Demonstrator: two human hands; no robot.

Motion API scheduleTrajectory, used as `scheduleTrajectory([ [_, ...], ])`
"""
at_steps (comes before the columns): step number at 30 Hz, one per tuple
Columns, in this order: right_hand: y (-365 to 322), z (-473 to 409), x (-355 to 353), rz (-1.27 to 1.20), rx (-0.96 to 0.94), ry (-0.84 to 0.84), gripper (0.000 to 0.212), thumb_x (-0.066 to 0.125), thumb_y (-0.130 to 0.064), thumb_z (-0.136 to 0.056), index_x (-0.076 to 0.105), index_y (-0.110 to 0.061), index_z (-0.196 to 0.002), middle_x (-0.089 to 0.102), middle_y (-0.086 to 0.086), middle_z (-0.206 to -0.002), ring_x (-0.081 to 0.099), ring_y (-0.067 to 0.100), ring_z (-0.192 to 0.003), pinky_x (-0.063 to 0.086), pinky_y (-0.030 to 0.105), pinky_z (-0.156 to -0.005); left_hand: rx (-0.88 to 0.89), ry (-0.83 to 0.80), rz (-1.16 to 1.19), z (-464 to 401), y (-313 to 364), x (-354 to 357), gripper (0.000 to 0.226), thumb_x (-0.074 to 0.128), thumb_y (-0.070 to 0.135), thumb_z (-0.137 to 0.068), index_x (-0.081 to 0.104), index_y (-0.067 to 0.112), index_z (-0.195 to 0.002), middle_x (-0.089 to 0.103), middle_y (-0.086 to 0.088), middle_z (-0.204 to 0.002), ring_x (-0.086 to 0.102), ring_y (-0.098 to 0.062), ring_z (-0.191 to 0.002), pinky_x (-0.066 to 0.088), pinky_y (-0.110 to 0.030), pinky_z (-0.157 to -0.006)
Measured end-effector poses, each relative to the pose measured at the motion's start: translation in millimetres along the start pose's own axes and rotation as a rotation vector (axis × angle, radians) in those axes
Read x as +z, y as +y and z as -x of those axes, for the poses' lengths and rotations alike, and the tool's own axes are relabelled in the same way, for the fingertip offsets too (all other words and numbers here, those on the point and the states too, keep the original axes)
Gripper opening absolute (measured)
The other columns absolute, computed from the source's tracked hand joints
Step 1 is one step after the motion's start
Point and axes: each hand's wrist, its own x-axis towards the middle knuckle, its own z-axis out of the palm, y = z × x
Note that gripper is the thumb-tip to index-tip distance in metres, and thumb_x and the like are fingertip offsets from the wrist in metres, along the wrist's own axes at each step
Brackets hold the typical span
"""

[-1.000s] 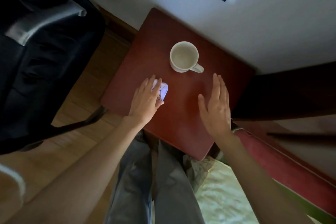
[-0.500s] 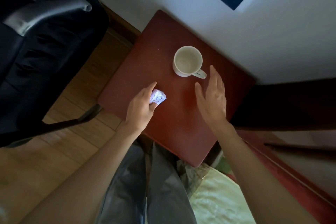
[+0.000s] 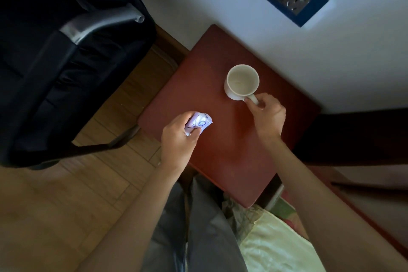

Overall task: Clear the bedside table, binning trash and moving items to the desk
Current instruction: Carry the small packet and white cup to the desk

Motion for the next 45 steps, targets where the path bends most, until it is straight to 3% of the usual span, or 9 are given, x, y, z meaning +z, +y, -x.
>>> scheduleTrajectory([
  [4, -20, 6, -5, -0.185, 0.005, 0.013, 0.021, 0.07, -0.032, -0.081, 0.066, -0.011, -0.08, 0.065, 0.006, -0.074, 0.06, 0.023, -0.072, 0.047, 0.039, -0.067, -0.021, 0.015, 0.023, 4, 9, -5, 0.021, 0.063, 0.001, -0.073, 0.067, 0.014, -0.089, 0.066, 0.005, -0.079, 0.06, -0.013, -0.074, 0.05, -0.031, -0.068],
  [8, -40, 24, -25, -0.25, -0.004, -0.061, 0.015, 0.069, -0.026, -0.083, 0.065, -0.012, -0.079, 0.063, 0.007, -0.08, 0.062, 0.023, -0.066, 0.05, 0.03, -0.058, -0.053, 0.03, 0.041, 11, 22, -22, 0.022, 0.065, 0.003, -0.074, 0.067, 0.014, -0.093, 0.067, 0.006, -0.083, 0.061, -0.008, -0.077, 0.048, -0.02, -0.07],
  [14, -74, 81, -95, -0.175, -0.079, -0.06, 0.011, 0.069, -0.02, -0.082, 0.064, -0.016, -0.073, 0.056, -0.016, -0.064, 0.053, -0.001, -0.062, 0.038, 0.011, -0.059, -0.095, 0.077, 0.064, 37, 72, -80, 0.027, 0.067, 0.006, -0.075, 0.068, 0.014, -0.1, 0.07, 0.004, -0.091, 0.062, -0.007, -0.083, 0.046, -0.014, -0.073],
  [21, -125, 137, -170, -0.096, -0.239, -0.101, 0.006, 0.073, -0.02, -0.078, 0.07, -0.015, -0.079, 0.064, -0.01, -0.069, 0.056, 0.008, -0.06, 0.046, 0.029, -0.059, -0.13, 0.128, 0.128, 89, 120, -163, 0.03, 0.069, 0.005, -0.076, 0.067, 0.013, -0.105, 0.067, 0.005, -0.097, 0.058, -0.002, -0.086, 0.04, 0.0, -0.068],
  [25, -157, 168, -189, -0.077, -0.317, -0.143, 0.006, 0.074, -0.02, -0.077, 0.069, -0.018, -0.078, 0.063, -0.011, -0.068, 0.054, 0.003, -0.058, 0.042, 0.022, -0.058, -0.143, 0.148, 0.209, 124, 126, -203, 0.03, 0.07, 0.005, -0.077, 0.066, 0.014, -0.106, 0.068, 0.004, -0.098, 0.063, -0.004, -0.087, 0.043, -0.004, -0.067],
  [28, -182, 195, -192, -0.074, -0.371, -0.186, 0.006, 0.074, -0.021, -0.077, 0.069, -0.018, -0.078, 0.062, -0.011, -0.068, 0.054, 0.007, -0.057, 0.044, 0.025, -0.059, -0.133, 0.186, 0.233, 150, 123, -232, 0.031, 0.071, 0.008, -0.079, 0.065, 0.014, -0.108, 0.069, 0.002, -0.101, 0.065, -0.008, -0.092, 0.049, -0.008, -0.068],
  [32, -215, 239, -188, -0.144, -0.436, -0.236, 0.007, 0.074, -0.018, -0.078, 0.068, -0.016, -0.076, 0.062, -0.013, -0.069, 0.054, 0.005, -0.059, 0.044, 0.02, -0.058, -0.121, 0.264, 0.276, 194, 114, -276, 0.029, 0.072, 0.008, -0.079, 0.065, 0.018, -0.105, 0.067, 0.007, -0.096, 0.063, 0.002, -0.085, 0.047, -0.006, -0.066],
  [41, -284, 371, -153, -0.212, -0.511, -0.317, 0.003, 0.073, -0.018, -0.08, 0.07, -0.02, -0.081, 0.067, -0.007, -0.074, 0.059, 0.007, -0.068, 0.047, 0.018, -0.06, -0.127, 0.389, 0.247, 305, 34, -389, 0.03, 0.071, 0.012, -0.08, 0.065, 0.011, -0.11, 0.068, 0.001, -0.096, 0.063, -0.009, -0.083, 0.044, -0.003, -0.062],
  [45, -320, 428, -131, -0.238, -0.575, -0.398, 0.004, 0.072, -0.02, -0.082, 0.071, -0.019, -0.086, 0.068, -0.006, -0.077, 0.061, 0.006, -0.069, 0.048, 0.015, -0.06, -0.144, 0.442, 0.305, 347, 4, -440, 0.031, 0.073, 0.015, -0.077, 0.067, 0.015, -0.107, 0.07, 0.002, -0.095, 0.065, -0.011, -0.086, 0.049, -0.01, -0.066],
])
